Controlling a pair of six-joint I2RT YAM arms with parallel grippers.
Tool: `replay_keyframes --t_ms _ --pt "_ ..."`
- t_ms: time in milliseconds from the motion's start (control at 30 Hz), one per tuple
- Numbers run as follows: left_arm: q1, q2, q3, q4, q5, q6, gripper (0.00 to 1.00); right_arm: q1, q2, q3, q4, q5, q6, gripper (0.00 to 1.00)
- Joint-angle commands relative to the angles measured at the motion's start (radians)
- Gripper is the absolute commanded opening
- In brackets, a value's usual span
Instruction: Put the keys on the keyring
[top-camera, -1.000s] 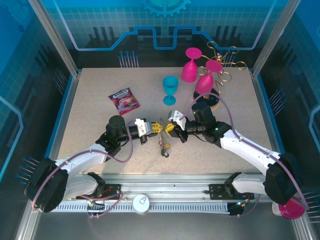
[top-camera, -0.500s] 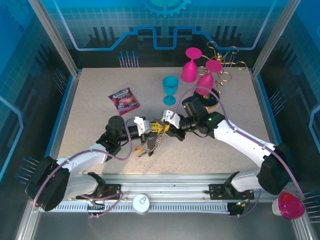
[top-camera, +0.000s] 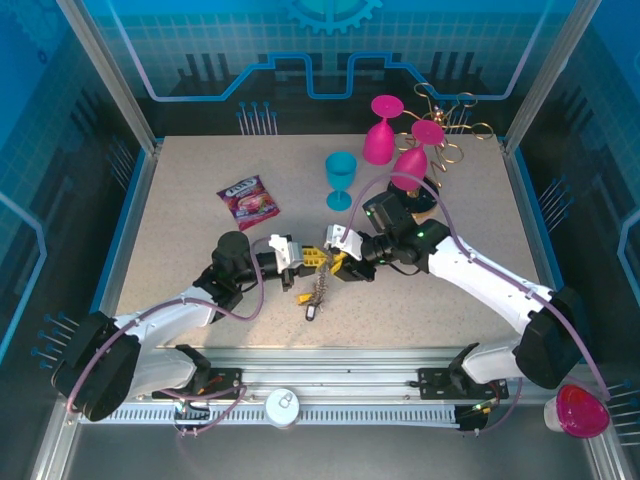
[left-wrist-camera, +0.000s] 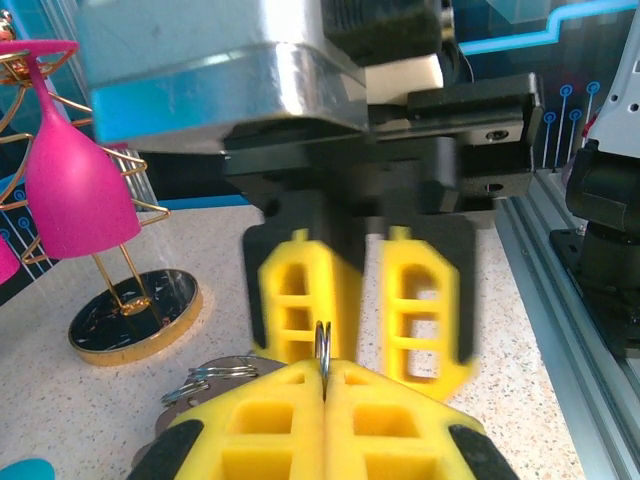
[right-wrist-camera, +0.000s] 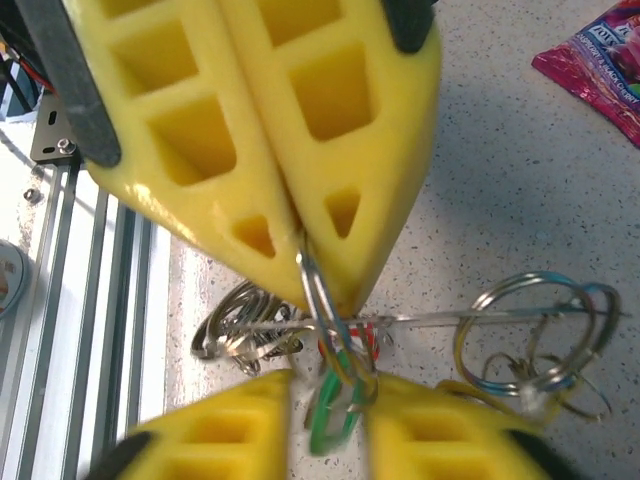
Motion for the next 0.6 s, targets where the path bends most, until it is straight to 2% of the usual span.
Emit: replay_keyframes --t_ms 0,233,567 --pt "-0.007 -0.005 0.012 0.079 0.032 0.007 0.00 -0.027 -0.073 -0.045 0.044 -0.055 0.041 0.38" --pt "-0.006 -0.001 0.014 0.089 0.039 0.002 0.00 -0.084 -0.208 -0.179 0.281 -0.130 0.089 0.37" --pt "-0.007 0.000 0.014 0.098 0.051 -0.006 0.00 -0.067 -0.152 -0.160 0.368 -0.215 0.122 0.32"
